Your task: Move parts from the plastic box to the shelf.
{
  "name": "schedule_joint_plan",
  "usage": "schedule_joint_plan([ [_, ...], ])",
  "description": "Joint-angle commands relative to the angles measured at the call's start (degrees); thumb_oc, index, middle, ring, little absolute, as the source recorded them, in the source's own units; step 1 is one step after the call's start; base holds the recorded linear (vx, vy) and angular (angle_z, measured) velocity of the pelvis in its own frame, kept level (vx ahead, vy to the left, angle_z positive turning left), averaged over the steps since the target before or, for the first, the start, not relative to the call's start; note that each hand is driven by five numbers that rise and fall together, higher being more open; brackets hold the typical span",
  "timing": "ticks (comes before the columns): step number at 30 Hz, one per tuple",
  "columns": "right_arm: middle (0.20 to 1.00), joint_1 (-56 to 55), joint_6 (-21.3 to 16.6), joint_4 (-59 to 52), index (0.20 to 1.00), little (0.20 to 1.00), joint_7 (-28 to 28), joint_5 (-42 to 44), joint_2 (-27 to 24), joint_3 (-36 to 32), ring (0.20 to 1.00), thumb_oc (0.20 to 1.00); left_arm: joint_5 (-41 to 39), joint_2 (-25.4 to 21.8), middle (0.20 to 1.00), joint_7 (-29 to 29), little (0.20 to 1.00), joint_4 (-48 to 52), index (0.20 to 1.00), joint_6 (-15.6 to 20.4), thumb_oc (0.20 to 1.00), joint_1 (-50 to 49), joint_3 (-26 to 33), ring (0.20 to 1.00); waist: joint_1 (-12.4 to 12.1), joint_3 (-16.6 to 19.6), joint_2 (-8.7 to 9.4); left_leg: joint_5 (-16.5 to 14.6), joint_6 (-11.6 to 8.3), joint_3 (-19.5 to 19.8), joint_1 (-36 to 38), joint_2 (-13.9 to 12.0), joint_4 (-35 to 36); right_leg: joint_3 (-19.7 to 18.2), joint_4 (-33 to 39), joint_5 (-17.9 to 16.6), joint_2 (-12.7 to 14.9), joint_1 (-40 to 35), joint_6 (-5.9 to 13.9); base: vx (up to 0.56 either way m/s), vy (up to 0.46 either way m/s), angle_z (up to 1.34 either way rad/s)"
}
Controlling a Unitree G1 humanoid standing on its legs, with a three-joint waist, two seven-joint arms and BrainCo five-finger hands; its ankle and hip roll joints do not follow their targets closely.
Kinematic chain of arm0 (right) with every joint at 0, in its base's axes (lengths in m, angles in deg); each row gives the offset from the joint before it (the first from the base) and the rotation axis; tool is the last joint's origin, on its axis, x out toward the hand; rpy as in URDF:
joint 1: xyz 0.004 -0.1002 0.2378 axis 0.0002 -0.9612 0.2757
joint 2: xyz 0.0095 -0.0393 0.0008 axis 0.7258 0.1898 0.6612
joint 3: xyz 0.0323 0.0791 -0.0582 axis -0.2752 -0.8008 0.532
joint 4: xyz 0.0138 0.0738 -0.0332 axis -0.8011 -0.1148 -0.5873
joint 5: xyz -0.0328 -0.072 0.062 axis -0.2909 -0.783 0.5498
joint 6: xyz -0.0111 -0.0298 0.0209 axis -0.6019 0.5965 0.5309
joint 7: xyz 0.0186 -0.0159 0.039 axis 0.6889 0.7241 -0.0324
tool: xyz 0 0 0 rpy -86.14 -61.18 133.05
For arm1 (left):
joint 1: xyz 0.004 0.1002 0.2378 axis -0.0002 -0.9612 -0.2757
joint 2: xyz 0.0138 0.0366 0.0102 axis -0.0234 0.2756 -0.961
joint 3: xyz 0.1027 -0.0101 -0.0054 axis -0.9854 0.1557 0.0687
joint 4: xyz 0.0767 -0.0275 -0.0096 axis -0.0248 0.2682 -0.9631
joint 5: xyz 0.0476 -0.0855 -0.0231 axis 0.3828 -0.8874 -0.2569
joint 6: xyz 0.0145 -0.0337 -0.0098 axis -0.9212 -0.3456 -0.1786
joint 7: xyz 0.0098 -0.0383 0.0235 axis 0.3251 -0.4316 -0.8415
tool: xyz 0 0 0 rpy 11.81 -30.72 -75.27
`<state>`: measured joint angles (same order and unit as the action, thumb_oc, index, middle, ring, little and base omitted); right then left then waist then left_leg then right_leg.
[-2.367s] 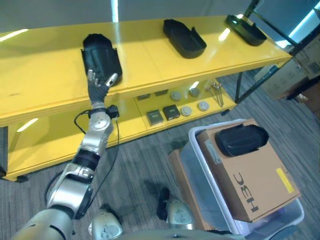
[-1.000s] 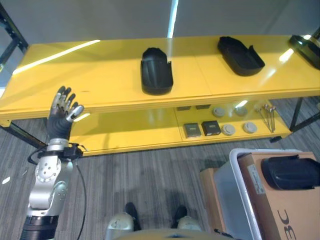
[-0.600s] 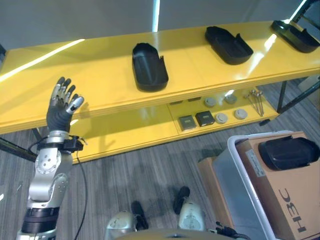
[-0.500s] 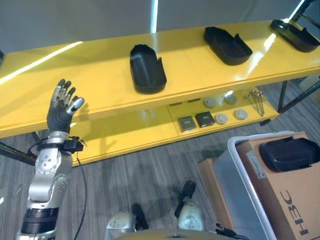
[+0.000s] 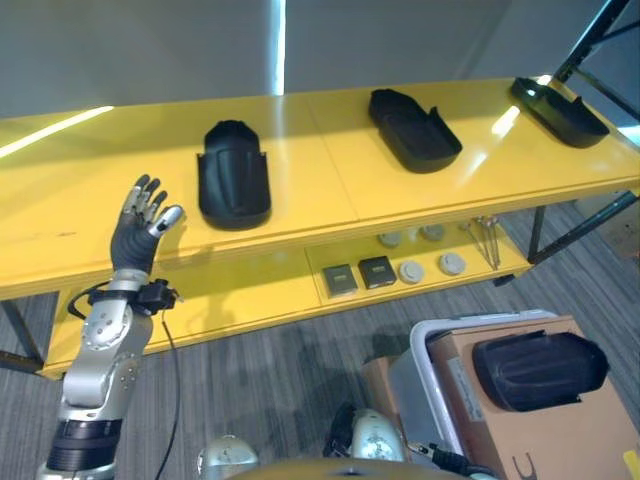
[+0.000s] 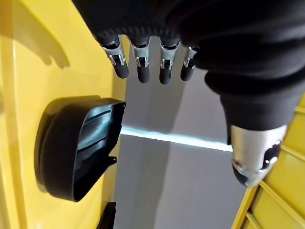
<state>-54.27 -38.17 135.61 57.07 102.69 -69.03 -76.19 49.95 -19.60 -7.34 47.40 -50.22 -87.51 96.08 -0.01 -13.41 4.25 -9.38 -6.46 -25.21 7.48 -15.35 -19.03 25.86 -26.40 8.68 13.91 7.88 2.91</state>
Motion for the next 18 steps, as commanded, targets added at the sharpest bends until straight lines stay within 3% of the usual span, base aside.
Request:
schedule_joint_plan([
  [1, 1.0, -1.17, -1.14, 3.77, 1.0, 1.0, -1.83, -2.96, 0.65, 0.7, 1.0, 1.0, 0.33, -0.76, 1.0, -0.96, 1.0, 5.55, 1.0, 2.66, 1.0, 1.39, -0.38, 1.0, 0.33, 0.71, -0.07, -0.81, 2.0, -2.0, -2.23, -0.47, -13.39, -2.07, 16.16, -7.74, -2.81, -4.07, 5.37, 0.17, -0.207, -0.02],
  [3, 1.0, -1.38, -2.27, 4.71, 1.0, 1.0, -1.24, -2.94, -0.18, 0.8, 1.0, 1.0, 1.6, -0.29, 1.0, -1.29, 1.0, 5.17, 1.0, 3.18, 1.0, 2.21, -1.64, 1.0, -0.07, -0.03, -0.64, 5.86, -0.97, 0.13, -7.52, -2.63, -17.92, -2.32, 19.26, -7.17, -5.7, -6.31, 3.3, 0.09, -0.133, -0.04],
  [4, 1.0, -1.17, -2.58, 5.19, 1.0, 1.0, -1.18, -2.82, -0.32, 0.66, 1.0, 1.0, 2.25, -0.02, 1.0, -1.37, 1.0, 4.99, 1.0, 3.36, 1.0, 2.65, -1.91, 1.0, 0.13, -0.15, -0.93, 6.13, -0.98, -0.22, -7.94, -2.83, -15.84, -2.37, 19.8, -7.34, -5.95, -6.41, 3.3, 0.04, 0.051, -0.03],
  [6, 1.0, -0.15, -3.02, 6.69, 1.0, 1.0, -1.2, -2.27, -0.81, 0.41, 1.0, 1.0, 3.1, 0.14, 1.0, -1.08, 1.0, 4.62, 1.0, 4.53, 1.0, 3.63, -2.83, 1.0, 0.82, -0.62, -2.3, 7.23, -0.5, -2.42, -6.87, -0.36, 2.85, -2.64, 21.72, -8.94, -5.27, -6.78, 4.81, 0.03, 0.239, -0.1],
  [7, 1.0, -0.12, -2.96, 6.67, 1.0, 1.0, -1.09, -2.26, -0.84, 0.33, 1.0, 1.0, 3.01, 0.16, 1.0, -1.03, 1.0, 4.58, 1.0, 4.71, 1.0, 3.65, -2.88, 1.0, 0.83, -0.72, -2.39, 8.18, -0.7, -2.47, -6.58, 0.12, 4.93, -2.67, 22.17, -9.18, -5.13, -7.12, 4.97, 0.05, 0.272, 0.03],
  [8, 1.0, -0.51, -2.57, 5.86, 1.0, 1.0, -0.6, -1.7, -0.98, 0.29, 1.0, 1.0, 2.4, 0.26, 1.0, -0.73, 1.0, 4.9, 1.0, 5.08, 1.0, 3.3, -3.15, 1.0, 0.52, -1.22, -3.33, 14.05, -2.42, -1.23, -7.72, 0.49, 9.27, -3.01, 23.8, -9.42, -5.46, -9.1, 5.01, 0.08, 0.265, 0.16],
  [9, 1.0, -1.81, -1.41, 3.52, 1.0, 1.0, 0.51, -1.42, -0.74, 0.59, 1.0, 1.0, 1.57, 0.05, 1.0, -0.48, 1.0, 5.83, 1.0, 4.75, 1.0, 1.92, -2.98, 1.0, 0.21, -1.75, -3.67, 14.45, -1.63, 0.43, -9.79, 0.46, 9.94, -3.19, 23.4, -8.64, -4.84, -10.3, 4.53, 0.07, 0.296, 0.17],
  [11, 1.0, -1.83, -1.12, 2.91, 1.0, 1.0, 1.61, -0.45, -0.43, 0.82, 1.0, 1.0, 1.51, -0.03, 1.0, 0.22, 1.0, 5.48, 1.0, 4.98, 1.0, 1.43, -2.64, 1.0, 0.06, -1.7, -3.42, 12.33, -0.48, 0.49, -9.4, 1.34, 10.7, -3.13, 23.11, -8.68, -4.03, -10.35, 4.87, 0.02, 0.211, -0.1],
  [12, 1.0, -1.14, -0.51, 2.25, 1.0, 1.0, 2.52, 1.38, -0.26, 1.21, 1.0, 1.0, 1.51, -0.56, 1.0, 0.82, 1.0, 5.67, 1.0, 4.99, 1.0, 0.56, -1.9, 1.0, -0.77, -1.51, -3.69, 10.6, 0.64, 2.47, -8.17, 4.06, 13.49, -3.32, 22.49, -8.84, -3.31, -9.5, 5.88, -0.02, 0.236, -0.2],
  [13, 1.0, -1.16, -0.28, 1.87, 1.0, 1.0, 2.27, 1.32, 0.06, 1.16, 1.0, 1.0, 1.44, -0.89, 1.0, 1.25, 1.0, 5.73, 1.0, 4.88, 1.0, -0.1, -1.39, 1.0, -1.03, -1.44, -3.89, 10.16, 0.8, 3.04, -7.68, 4.98, 14.25, -3.53, 22.01, -8.99, -3.03, -8.86, 6.48, -0.02, 0.278, -0.51],
  [15, 1.0, -3.25, -0.95, -0.46, 1.0, 1.0, 1.76, -2.46, 1.73, 1.98, 1.0, 1.0, 0.74, -1.89, 1.0, 3.39, 1.0, 5.01, 1.0, 6.13, 1.0, -1.91, -0.11, 1.0, -0.75, -1.52, -3.94, 8.84, 2.0, 1.82, -5.94, 6.94, 15.84, -4.04, 21.8, -9.75, -2.11, -7.85, 8.04, -0.02, 0.209, -0.55],
  [18, 1.0, -4.28, -1.06, -1.73, 1.0, 1.0, 2.77, -3.19, 2.27, 2.48, 1.0, 1.0, 1.39, -2.02, 1.0, 4.32, 1.0, 5.26, 1.0, 7.21, 1.0, -2.89, 0.27, 1.0, -0.66, -1.42, -3.86, 8.31, 2.7, 1.57, -5.4, 7.74, 16.41, -4.35, 22.13, -10.18, -1.84, -7.56, 8.47, 0.0, 0.107, 0.08],
])
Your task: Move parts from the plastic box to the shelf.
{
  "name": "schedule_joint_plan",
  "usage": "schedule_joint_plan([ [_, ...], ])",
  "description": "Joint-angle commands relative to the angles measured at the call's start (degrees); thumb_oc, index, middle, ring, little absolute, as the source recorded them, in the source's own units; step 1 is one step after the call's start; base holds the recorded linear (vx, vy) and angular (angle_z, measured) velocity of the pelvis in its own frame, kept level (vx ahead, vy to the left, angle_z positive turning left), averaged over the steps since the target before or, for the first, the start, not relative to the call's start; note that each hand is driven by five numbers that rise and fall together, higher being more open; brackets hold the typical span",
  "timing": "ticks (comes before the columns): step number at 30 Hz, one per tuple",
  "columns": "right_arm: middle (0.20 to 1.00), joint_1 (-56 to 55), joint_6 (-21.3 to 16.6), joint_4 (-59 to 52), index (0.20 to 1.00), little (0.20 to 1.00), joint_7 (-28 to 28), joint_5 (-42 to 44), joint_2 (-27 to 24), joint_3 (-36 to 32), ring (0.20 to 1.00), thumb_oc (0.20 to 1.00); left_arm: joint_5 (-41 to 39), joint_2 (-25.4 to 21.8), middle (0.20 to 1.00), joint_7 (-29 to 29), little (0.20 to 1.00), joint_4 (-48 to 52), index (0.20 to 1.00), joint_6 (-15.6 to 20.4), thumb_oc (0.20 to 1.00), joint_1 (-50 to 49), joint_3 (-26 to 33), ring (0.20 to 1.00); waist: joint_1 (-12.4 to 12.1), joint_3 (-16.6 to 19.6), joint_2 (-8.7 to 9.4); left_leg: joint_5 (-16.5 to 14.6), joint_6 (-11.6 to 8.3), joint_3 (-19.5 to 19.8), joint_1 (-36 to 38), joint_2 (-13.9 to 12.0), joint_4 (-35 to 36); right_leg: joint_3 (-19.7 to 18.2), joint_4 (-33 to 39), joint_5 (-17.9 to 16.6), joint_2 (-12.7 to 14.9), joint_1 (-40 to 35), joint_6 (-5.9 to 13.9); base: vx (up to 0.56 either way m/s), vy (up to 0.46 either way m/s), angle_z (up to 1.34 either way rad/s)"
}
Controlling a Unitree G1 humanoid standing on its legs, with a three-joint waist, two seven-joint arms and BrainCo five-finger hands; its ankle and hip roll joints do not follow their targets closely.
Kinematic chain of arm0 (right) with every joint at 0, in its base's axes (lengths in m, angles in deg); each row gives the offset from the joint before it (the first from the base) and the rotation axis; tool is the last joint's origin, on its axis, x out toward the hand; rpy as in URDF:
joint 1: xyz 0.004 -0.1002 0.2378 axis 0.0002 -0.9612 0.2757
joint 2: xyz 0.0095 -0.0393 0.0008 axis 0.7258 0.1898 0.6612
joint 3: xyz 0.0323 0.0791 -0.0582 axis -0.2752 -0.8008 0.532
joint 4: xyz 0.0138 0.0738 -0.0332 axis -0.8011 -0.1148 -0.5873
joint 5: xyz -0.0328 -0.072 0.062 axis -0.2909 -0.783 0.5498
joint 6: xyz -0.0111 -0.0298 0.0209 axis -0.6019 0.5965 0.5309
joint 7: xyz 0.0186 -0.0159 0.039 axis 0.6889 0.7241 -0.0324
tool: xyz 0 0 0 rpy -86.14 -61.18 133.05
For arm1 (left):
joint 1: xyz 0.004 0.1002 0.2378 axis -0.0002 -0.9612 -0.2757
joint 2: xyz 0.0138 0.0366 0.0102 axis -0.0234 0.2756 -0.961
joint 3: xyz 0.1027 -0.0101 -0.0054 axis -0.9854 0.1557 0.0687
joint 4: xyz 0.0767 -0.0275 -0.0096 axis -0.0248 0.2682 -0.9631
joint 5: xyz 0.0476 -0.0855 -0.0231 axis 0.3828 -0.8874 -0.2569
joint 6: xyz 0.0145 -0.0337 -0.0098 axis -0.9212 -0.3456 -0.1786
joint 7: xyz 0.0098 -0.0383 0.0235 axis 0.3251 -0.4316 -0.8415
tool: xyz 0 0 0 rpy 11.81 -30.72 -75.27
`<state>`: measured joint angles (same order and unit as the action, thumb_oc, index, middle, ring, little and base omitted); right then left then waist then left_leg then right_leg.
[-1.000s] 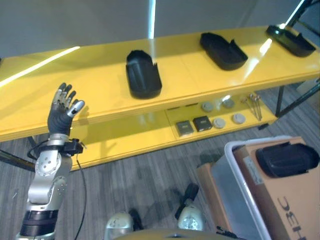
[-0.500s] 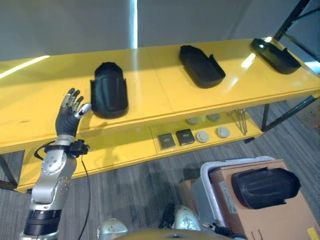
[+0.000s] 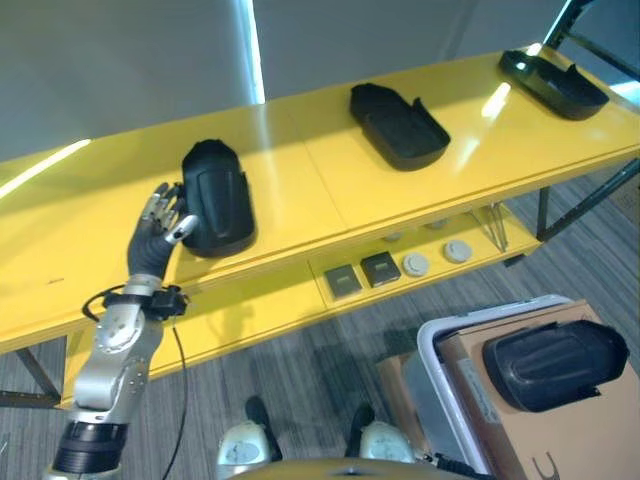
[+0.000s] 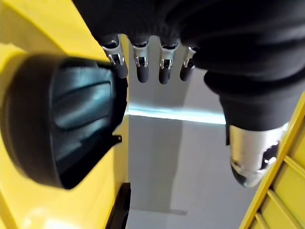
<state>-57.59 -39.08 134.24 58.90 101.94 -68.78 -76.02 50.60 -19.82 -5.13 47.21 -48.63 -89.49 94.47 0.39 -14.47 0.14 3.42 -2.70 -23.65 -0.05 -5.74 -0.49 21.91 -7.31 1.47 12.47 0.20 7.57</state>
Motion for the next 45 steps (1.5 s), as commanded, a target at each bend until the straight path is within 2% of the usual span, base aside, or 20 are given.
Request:
schedule_joint_plan([
  [1, 1.0, -1.57, 0.04, -1.05, 1.0, 1.0, 1.25, -4.0, 2.05, 2.67, 1.0, 1.0, 4.33, -2.29, 1.0, 3.11, 1.0, 5.64, 1.0, 7.56, 1.0, -1.28, 1.79, 1.0, -0.94, -0.13, 0.3, -4.88, -0.51, -0.58, 2.46, -1.4, -1.64, -0.36, 3.49, -3.29, -0.14, 0.23, 4.09, 0.0, 0.088, 0.12],
  [2, 1.0, -1.6, 0.09, -1.06, 1.0, 1.0, 1.23, -4.14, 2.04, 2.7, 1.0, 1.0, 4.58, -2.43, 1.0, 3.1, 1.0, 5.64, 1.0, 7.76, 1.0, -1.25, 1.77, 1.0, -0.94, -0.1, 0.29, -4.9, -0.46, -0.62, 2.47, -1.36, -1.58, -0.36, 3.53, -3.32, -0.12, 0.24, 4.11, 0.0, 0.103, 0.14],
  [4, 1.0, -1.62, -0.83, -0.09, 1.0, 1.0, 1.5, -5.7, 2.04, 3.18, 1.0, 1.0, 10.44, -4.27, 1.0, 4.48, 1.0, 6.16, 1.0, 10.84, 1.0, -0.42, 1.4, 1.0, -1.13, 0.3, 0.26, -4.95, -0.05, -0.83, 2.68, -0.88, -0.82, -0.21, 4.16, -3.63, 0.08, 0.0, 4.37, 0.01, 0.059, 0.12],
  [10, 1.0, 0.31, -0.94, 1.78, 1.0, 1.0, 2.44, -5.71, 1.83, 4.54, 1.0, 1.0, 2.83, -5.36, 1.0, 10.06, 1.0, 8.04, 1.0, 9.34, 1.0, 4.13, -2.56, 1.0, -1.41, 0.98, 0.41, -4.63, 0.03, -1.68, 3.05, -0.83, 0.57, 0.61, 6.21, -4.73, 0.14, -0.79, 4.91, 0.0, 0.007, 0.01],
  [11, 1.0, 1.17, -0.47, 2.23, 1.0, 1.0, 2.36, -6.33, 1.83, 5.11, 1.0, 1.0, -2.26, -4.26, 1.0, 19.31, 1.0, 9.14, 1.0, 6.76, 1.0, 5.88, -5.34, 1.0, -1.19, 1.16, 0.56, -4.62, -0.01, -2.4, 3.34, -0.98, 0.74, 0.9, 6.95, -5.16, 0.05, -1.08, 4.91, 0.0, 0.0, 0.0],
  [13, 1.0, 1.75, -0.45, 2.85, 1.0, 1.0, 2.1, -6.59, 1.73, 5.21, 1.0, 1.0, -4.63, -3.15, 1.0, 23.6, 1.0, 10.15, 1.0, 4.01, 1.0, 6.23, -6.86, 1.0, -1.24, 1.2, 0.55, -4.57, -0.12, -2.58, 3.42, -1.03, 0.71, 1.02, 7.45, -5.5, 0.0, -1.28, 4.91, 0.0, 0.0, 0.0],
  [14, 1.0, 2.13, -0.36, 3.13, 1.0, 1.0, 1.66, -7.11, 1.61, 5.36, 1.0, 1.0, -4.61, -2.46, 1.0, 27.55, 1.0, 10.93, 1.0, 1.9, 1.0, 6.44, -8.39, 1.0, -1.17, 1.3, 0.52, -4.58, -0.15, -2.78, 3.57, -1.01, 0.8, 1.13, 7.96, -5.84, 0.02, -1.47, 5.04, 0.01, 0.01, -0.05],
  [16, 1.0, 2.53, -0.19, 3.53, 1.0, 1.0, 0.82, -8.11, 1.4, 5.45, 1.0, 1.0, -3.23, -2.72, 1.0, 31.31, 1.0, 11.79, 1.0, -0.86, 1.0, 6.68, -10.72, 1.0, -0.98, 1.54, 0.37, -4.47, -0.32, -3.18, 3.92, -1.06, 1.04, 1.3, 8.62, -6.36, 0.0, -1.78, 5.21, 0.02, 0.014, -0.09],
  [19, 1.0, 2.32, 1.28, 2.75, 1.0, 1.0, -0.32, -9.87, 0.15, 6.24, 1.0, 1.0, -7.83, -5.75, 1.0, 30.27, 1.0, 10.8, 1.0, -4.88, 1.0, 5.24, -12.23, 1.0, -0.69, 2.01, -0.11, -4.44, -0.36, -4.1, 4.45, -1.06, 1.3, 1.44, 8.91, -6.37, 0.0, -2.1, 5.3, 0.02, 0.037, -0.16],
  [23, 1.0, 1.13, 1.95, 2.06, 1.0, 1.0, -1.55, -11.02, -0.98, 5.69, 1.0, 1.0, -4.92, -7.0, 1.0, 27.91, 1.0, 9.25, 1.0, -5.13, 1.0, 0.38, -10.82, 1.0, -1.1, 2.11, -0.39, -4.76, -0.2, -4.23, 4.86, -0.86, 1.27, 1.51, 9.18, -6.23, 0.02, -2.67, 5.11, 0.0, 0.009, -0.03],
  [24, 1.0, 0.92, 1.93, 2.11, 1.0, 1.0, -1.56, -10.84, -1.14, 5.71, 1.0, 1.0, -4.79, -6.97, 0.815, 27.24, 0.815, 8.85, 0.815, -5.11, 0.815, -0.99, -10.43, 0.815, -1.38, 2.11, -0.44, -4.79, -0.18, -4.0, 4.9, -0.75, 1.31, 1.64, 9.23, -6.17, 0.0, -2.82, 5.04, 0.0, 0.0, 0.0],
  [25, 1.0, 0.76, 2.0, 2.12, 1.0, 1.0, -1.56, -10.62, -1.25, 5.69, 1.0, 1.0, -4.94, -6.61, 0.448, 25.5, 0.448, 8.17, 0.448, -5.29, 0.448, -2.35, -10.1, 0.448, -1.7, 2.12, -0.49, -4.84, -0.13, -3.72, 4.92, -0.64, 1.34, 1.78, 9.27, -6.12, 0.0, -2.97, 4.99, 0.0, 0.0, 0.0],
  [26, 1.0, 0.63, 1.95, 2.1, 1.0, 1.0, -1.49, -10.34, -1.25, 5.73, 1.0, 1.0, -4.23, -5.9, 0.285, 24.69, 0.285, 7.55, 0.285, -4.9, 0.285, -3.52, -10.0, 0.285, -1.97, 2.12, -0.53, -4.93, -0.01, -3.5, 4.94, -0.53, 1.37, 1.9, 9.28, -6.06, 0.02, -3.04, 4.92, 0.01, 0.022, 0.03],
  [27, 1.0, 0.59, 2.02, 2.06, 1.0, 1.0, -1.51, -10.16, -1.26, 5.67, 1.0, 1.0, -4.23, -5.63, 0.2, 23.8, 0.2, 7.11, 0.2, -4.55, 0.2, -4.36, -9.9, 0.2, -2.17, 2.15, -0.55, -5.02, 0.07, -3.36, 4.91, -0.46, 1.35, 1.95, 9.24, -5.99, 0.03, -3.06, 4.87, 0.01, 0.018, 0.07],
  [32, 1.0, 0.86, 2.01, 1.65, 1.0, 1.0, -0.87, -8.79, -0.79, 6.51, 1.0, 1.0, -2.26, -4.54, 0.2, 20.98, 0.2, 3.93, 0.2, -1.16, 0.2, -6.99, -10.73, 0.2, -2.96, 1.94, -0.29, -5.33, 0.36, -2.7, 4.78, -0.13, 1.33, 2.25, 8.9, -5.91, 0.15, -2.92, 4.74, 0.0, 0.003, 0.14],
  [35, 1.0, 2.02, 1.77, 2.39, 1.0, 1.0, -0.11, -7.31, -0.46, 7.61, 1.0, 1.0, -1.0, -3.83, 0.2, 19.07, 0.2, 1.29, 0.2, 1.86, 0.2, -6.09, -13.25, 0.2, -2.99, 1.5, -0.02, -5.33, 0.46, -2.45, 4.5, -0.15, 1.34, 2.17, 8.38, -5.91, 0.25, -2.35, 4.76, -0.01, -0.006, 0.09],
  [40, 1.0, 2.54, 1.65, 2.87, 1.0, 1.0, -0.23, -6.76, -0.26, 8.15, 1.0, 1.0, -1.4, -3.12, 0.2, 15.88, 0.2, -1.16, 0.2, 4.28, 0.2, -3.8, -15.87, 0.2, -2.28, 1.41, 0.3, -5.28, 0.55, -2.92, 4.73, -0.25, 1.57, 1.79, 8.11, -5.93, 0.07, -2.0, 4.77, 0.0, 0.0, 0.0],
  [45, 1.0, 2.94, 1.59, 3.09, 1.0, 1.0, -0.38, -6.52, 0.02, 9.09, 1.0, 1.0, -0.94, -1.5, 0.2, 9.58, 0.2, -4.03, 0.2, 6.7, 0.2, 0.0, -18.95, 0.2, -0.99, 1.47, 0.78, -5.5, 0.5, -3.76, 5.25, -0.56, 1.23, 1.13, 8.11, -5.79, -0.29, -2.16, 4.56, 0.02, -0.032, -0.03],
])
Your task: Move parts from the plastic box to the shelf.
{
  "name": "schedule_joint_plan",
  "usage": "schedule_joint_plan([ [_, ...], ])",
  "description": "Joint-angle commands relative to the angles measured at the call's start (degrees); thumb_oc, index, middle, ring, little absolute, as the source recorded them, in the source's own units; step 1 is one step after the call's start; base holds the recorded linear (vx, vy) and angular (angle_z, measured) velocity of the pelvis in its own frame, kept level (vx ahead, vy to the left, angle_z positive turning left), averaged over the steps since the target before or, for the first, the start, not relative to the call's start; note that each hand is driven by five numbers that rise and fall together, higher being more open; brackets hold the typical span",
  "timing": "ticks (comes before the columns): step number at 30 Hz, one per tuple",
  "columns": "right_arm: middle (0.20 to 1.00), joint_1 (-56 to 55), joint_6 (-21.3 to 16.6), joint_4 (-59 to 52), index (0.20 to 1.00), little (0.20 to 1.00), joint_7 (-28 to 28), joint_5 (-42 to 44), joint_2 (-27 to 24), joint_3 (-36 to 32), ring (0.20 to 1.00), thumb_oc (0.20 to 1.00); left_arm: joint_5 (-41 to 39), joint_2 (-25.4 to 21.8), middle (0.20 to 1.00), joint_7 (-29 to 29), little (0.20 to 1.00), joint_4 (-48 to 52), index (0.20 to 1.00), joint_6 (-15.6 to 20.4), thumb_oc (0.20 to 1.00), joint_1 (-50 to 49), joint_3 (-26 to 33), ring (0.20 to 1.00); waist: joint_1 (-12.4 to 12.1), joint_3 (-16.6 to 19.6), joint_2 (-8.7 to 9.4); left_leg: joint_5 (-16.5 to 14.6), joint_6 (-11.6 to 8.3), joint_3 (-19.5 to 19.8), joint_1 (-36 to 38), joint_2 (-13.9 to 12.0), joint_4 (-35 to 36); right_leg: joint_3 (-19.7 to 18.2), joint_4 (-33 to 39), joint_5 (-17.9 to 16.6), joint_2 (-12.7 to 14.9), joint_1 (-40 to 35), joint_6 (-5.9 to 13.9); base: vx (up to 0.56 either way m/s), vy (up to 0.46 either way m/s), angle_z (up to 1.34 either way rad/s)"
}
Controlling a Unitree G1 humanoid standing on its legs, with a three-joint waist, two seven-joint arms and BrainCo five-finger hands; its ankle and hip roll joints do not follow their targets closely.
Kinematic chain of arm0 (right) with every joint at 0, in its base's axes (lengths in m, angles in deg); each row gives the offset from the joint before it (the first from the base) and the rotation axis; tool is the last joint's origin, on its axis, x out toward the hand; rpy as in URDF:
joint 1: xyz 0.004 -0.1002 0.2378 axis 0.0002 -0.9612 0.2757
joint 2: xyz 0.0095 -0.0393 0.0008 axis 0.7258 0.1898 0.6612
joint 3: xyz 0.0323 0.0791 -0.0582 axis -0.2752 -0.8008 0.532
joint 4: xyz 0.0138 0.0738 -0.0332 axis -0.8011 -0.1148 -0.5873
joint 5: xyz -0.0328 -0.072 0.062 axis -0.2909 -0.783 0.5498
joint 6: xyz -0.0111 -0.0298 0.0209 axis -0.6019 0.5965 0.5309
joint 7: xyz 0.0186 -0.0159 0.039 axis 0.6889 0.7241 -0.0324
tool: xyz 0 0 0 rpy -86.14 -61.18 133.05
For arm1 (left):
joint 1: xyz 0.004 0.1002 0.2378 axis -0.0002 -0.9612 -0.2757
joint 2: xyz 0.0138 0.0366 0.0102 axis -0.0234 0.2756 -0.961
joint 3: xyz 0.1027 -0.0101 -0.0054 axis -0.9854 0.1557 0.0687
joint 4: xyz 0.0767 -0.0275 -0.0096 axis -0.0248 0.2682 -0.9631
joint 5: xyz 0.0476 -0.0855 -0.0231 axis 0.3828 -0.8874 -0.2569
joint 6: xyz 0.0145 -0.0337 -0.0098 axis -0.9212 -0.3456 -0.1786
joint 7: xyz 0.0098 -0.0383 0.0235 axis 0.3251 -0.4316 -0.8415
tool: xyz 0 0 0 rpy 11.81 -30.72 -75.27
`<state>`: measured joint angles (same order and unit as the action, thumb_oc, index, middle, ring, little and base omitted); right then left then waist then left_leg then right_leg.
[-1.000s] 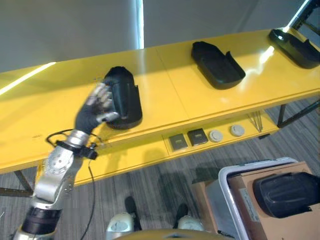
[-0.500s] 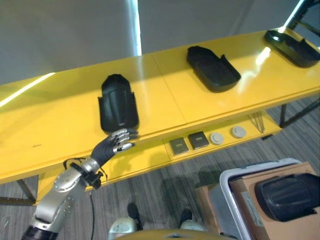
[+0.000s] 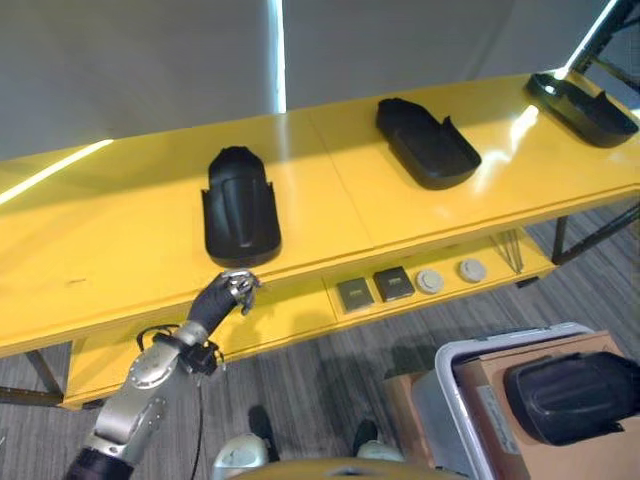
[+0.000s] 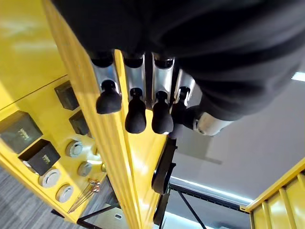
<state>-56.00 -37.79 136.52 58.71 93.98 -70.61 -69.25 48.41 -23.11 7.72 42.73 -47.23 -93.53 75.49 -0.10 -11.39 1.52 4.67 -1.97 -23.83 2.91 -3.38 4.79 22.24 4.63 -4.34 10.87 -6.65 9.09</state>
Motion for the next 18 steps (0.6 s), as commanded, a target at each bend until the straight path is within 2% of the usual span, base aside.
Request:
schedule_joint_plan([
  [1, 1.0, 1.37, 0.32, 0.88, 1.0, 1.0, -0.29, 1.21, 1.89, 2.47, 1.0, 1.0, 1.85, 1.92, 0.2, -4.41, 0.2, -0.22, 0.2, 6.02, 0.2, 4.61, -0.36, 0.2, -0.24, -1.53, -0.51, -6.76, -0.26, -3.64, 2.35, -2.96, -4.07, 0.66, -3.8, 0.07, 1.22, 4.63, 2.98, 0.01, -0.024, -0.05],
  [6, 1.0, 1.53, 0.39, 1.55, 1.0, 1.0, -0.73, 0.67, 2.17, 2.94, 1.0, 1.0, 4.62, 2.87, 0.2, -8.9, 0.2, -3.58, 0.2, 7.98, 0.2, 7.59, -1.39, 0.2, 0.69, -1.25, -0.25, -6.85, -0.4, -4.22, 2.95, -3.21, -4.02, 0.04, -3.43, 0.25, 0.83, 4.17, 2.77, 0.03, -0.027, -0.07],
  [18, 1.0, 1.05, 0.81, 1.42, 1.0, 1.0, -1.54, -0.43, 2.19, 2.79, 1.0, 1.0, 6.34, 4.22, 0.2, -14.02, 0.2, -9.16, 0.2, 7.47, 0.2, 9.89, -0.68, 0.2, 1.79, -1.07, 0.0, -7.13, -0.75, -4.79, 3.21, -3.63, -4.76, -0.76, -3.04, 0.61, 0.35, 3.67, 2.47, 0.01, -0.006, -0.04],
])
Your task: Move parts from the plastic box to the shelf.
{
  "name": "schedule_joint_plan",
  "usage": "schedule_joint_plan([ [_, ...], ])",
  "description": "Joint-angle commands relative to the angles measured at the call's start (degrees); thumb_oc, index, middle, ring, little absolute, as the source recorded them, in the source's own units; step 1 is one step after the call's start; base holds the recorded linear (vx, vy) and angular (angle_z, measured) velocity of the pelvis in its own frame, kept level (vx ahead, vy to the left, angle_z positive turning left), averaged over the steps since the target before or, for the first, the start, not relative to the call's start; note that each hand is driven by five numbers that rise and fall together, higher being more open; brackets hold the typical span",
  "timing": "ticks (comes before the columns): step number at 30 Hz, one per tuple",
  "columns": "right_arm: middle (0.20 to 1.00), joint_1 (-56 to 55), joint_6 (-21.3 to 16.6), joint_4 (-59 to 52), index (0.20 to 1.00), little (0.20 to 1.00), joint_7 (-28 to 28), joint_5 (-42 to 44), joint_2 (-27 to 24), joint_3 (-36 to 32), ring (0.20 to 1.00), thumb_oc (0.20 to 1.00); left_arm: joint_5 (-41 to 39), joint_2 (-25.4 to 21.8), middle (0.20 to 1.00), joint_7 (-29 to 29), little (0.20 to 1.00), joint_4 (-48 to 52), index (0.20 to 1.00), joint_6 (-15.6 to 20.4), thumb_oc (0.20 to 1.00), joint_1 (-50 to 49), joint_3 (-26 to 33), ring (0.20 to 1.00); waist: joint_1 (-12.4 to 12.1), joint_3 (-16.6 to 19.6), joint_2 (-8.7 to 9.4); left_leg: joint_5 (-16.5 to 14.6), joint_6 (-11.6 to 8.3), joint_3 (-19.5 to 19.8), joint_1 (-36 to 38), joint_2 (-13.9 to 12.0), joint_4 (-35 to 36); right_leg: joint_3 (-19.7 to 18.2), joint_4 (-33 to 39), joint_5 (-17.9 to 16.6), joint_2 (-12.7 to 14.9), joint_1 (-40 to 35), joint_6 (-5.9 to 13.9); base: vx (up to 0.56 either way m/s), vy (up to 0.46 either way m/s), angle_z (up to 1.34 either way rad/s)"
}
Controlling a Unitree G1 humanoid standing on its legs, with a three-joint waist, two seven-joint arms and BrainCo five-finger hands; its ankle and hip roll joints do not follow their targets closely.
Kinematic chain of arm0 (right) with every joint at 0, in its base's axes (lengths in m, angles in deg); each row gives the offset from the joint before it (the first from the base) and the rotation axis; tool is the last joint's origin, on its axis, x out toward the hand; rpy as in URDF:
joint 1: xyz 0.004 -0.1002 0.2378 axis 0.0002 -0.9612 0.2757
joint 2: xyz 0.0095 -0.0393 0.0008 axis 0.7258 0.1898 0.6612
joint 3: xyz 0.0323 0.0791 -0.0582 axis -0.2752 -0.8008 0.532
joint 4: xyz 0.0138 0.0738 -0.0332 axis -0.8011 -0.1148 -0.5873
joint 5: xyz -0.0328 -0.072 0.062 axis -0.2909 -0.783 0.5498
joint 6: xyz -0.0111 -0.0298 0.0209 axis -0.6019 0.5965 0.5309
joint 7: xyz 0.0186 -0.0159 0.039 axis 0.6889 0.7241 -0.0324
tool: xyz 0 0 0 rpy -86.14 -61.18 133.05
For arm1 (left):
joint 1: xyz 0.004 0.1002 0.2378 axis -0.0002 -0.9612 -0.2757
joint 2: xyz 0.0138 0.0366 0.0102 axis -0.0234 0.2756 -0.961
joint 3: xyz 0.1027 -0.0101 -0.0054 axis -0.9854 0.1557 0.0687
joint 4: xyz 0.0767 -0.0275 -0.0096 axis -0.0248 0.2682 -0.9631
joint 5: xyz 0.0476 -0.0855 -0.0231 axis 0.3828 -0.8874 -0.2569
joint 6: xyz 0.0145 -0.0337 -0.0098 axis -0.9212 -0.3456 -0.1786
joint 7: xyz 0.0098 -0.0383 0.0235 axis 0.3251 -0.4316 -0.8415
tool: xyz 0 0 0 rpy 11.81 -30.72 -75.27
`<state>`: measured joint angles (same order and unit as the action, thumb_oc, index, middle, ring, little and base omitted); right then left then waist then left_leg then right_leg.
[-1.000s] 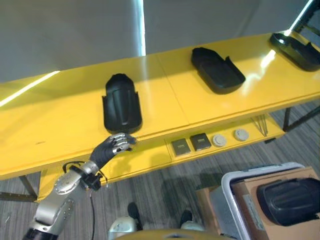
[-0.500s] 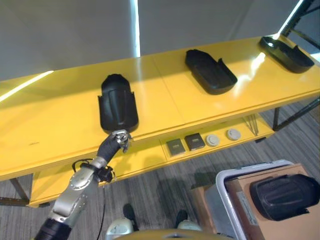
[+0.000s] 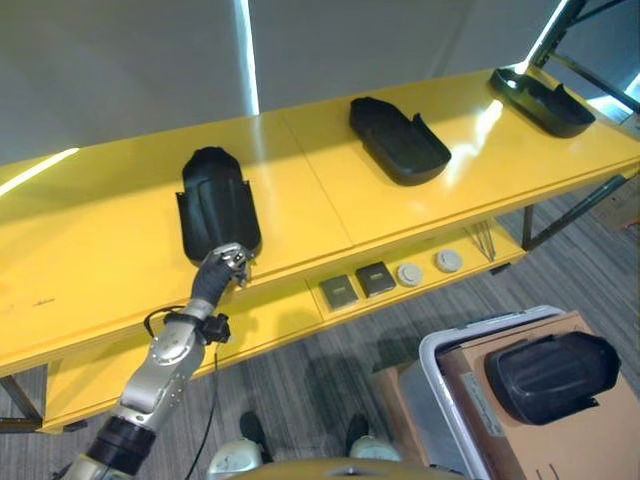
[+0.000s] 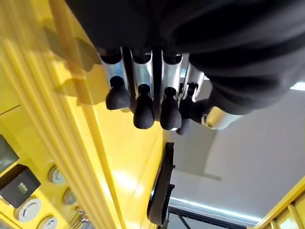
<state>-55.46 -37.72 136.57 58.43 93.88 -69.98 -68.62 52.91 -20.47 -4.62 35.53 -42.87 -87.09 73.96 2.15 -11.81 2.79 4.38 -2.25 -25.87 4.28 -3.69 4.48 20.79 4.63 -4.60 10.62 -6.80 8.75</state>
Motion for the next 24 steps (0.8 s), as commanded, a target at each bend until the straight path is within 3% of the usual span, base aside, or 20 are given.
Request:
schedule_joint_plan([
  [1, 1.0, 0.55, 0.77, 1.38, 1.0, 1.0, -1.3, -0.26, 1.55, 2.23, 1.0, 1.0, 1.91, 1.72, 0.2, -1.93, 0.2, -2.32, 0.2, 2.97, 0.2, 3.59, 0.92, 0.2, -0.42, -0.66, -1.24, -6.84, -0.46, -2.81, 1.85, -3.36, -4.47, 0.66, -3.02, 0.88, 0.58, 3.83, 2.77, 0.01, -0.006, -0.04],
  [24, 1.0, 1.16, -1.79, 4.94, 1.0, 1.0, -3.22, -2.75, 1.08, 3.17, 1.0, 1.0, 6.09, 4.09, 0.2, -8.15, 0.2, -14.67, 0.2, 5.63, 0.2, 10.38, 1.81, 0.2, 1.13, -0.24, -0.92, -6.77, -0.86, -3.68, 2.29, -3.99, -5.03, -0.29, -3.04, 1.58, 0.16, 3.22, 2.45, 0.0, -0.001, -0.02],
])
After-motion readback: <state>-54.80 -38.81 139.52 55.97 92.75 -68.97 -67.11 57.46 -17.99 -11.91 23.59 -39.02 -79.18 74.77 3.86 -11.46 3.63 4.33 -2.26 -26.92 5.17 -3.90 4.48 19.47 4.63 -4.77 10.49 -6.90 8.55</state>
